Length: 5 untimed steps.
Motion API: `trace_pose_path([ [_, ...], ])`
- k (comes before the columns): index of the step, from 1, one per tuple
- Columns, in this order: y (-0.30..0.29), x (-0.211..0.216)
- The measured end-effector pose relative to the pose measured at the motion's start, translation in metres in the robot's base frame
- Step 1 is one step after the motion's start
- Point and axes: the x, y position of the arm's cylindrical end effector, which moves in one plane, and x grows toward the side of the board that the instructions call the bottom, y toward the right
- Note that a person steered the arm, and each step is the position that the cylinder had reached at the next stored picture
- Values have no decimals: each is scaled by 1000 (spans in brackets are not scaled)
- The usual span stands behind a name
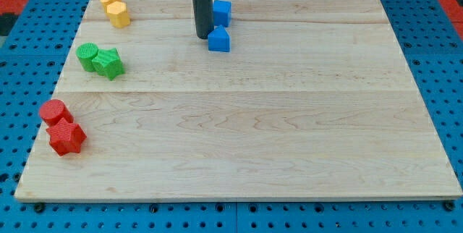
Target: Keep blue blocks vertical to each other
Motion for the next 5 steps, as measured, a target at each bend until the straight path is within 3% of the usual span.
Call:
trace_pose_path([
  [1,-31,14],
  [3,-56,-46],
  [5,15,-67],
])
